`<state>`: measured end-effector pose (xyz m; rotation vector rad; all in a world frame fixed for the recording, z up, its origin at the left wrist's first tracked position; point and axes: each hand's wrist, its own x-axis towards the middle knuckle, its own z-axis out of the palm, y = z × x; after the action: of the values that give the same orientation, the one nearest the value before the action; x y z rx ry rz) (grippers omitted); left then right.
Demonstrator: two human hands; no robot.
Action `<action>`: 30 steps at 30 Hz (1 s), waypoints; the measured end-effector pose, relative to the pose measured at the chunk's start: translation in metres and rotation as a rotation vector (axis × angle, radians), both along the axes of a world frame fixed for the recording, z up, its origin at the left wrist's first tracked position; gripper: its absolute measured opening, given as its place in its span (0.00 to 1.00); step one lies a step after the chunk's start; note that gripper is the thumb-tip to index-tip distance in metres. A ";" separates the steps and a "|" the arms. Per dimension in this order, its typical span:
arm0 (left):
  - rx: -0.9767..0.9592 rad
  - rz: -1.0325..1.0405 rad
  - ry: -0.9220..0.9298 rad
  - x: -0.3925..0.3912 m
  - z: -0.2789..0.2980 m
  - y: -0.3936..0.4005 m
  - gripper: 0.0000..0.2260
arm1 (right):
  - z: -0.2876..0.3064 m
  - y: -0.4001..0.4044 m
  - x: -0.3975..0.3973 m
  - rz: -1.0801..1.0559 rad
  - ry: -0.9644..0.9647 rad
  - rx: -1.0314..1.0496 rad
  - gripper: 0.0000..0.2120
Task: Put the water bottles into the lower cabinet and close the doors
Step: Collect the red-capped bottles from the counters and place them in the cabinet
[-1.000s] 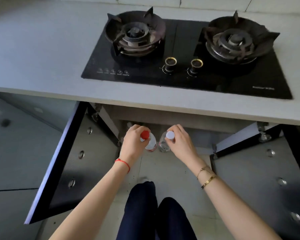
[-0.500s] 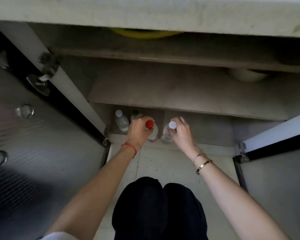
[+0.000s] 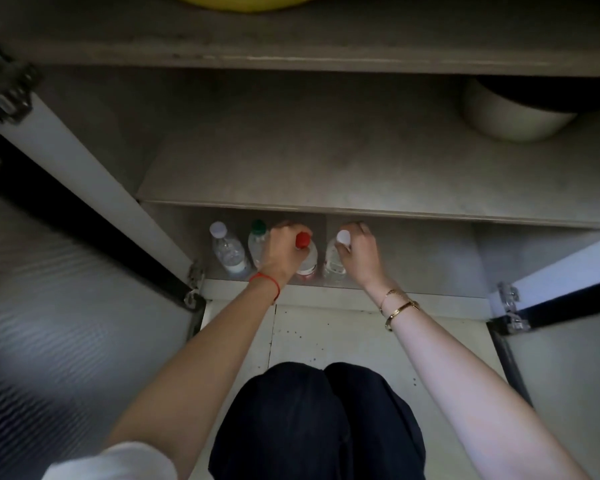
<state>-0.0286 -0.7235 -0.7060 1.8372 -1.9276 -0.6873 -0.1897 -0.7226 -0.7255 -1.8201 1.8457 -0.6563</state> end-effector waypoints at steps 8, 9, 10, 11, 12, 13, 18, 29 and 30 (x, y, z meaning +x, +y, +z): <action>0.019 -0.001 -0.020 -0.015 -0.015 -0.011 0.12 | -0.012 -0.011 -0.009 -0.018 0.001 0.049 0.13; 0.012 0.001 -0.020 -0.017 -0.016 -0.011 0.11 | -0.010 -0.013 -0.008 -0.011 0.003 0.058 0.14; 0.006 0.003 -0.020 -0.019 -0.016 -0.011 0.12 | -0.009 -0.015 -0.008 0.000 0.009 0.066 0.16; -0.001 0.008 -0.021 -0.020 -0.016 -0.011 0.12 | -0.008 -0.015 -0.007 0.011 0.018 0.071 0.18; -0.008 0.013 -0.024 -0.021 -0.015 -0.010 0.13 | -0.007 -0.014 -0.006 0.019 0.022 0.072 0.19; -0.012 0.014 -0.028 -0.021 -0.015 -0.009 0.14 | -0.006 -0.012 -0.005 0.019 0.017 0.072 0.20; -0.029 -0.002 -0.011 -0.019 -0.011 0.000 0.20 | -0.007 0.007 -0.009 0.012 -0.006 0.027 0.19; -0.240 -0.014 0.007 0.008 0.003 0.048 0.20 | 0.011 0.040 -0.032 0.019 0.069 -0.185 0.21; -0.244 -0.014 0.003 0.010 0.005 0.051 0.19 | 0.014 0.042 -0.033 0.020 0.072 -0.189 0.21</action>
<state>-0.0183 -0.6723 -0.7009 1.6737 -1.9288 -0.4356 -0.2225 -0.6805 -0.7119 -2.0035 1.8627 -0.7907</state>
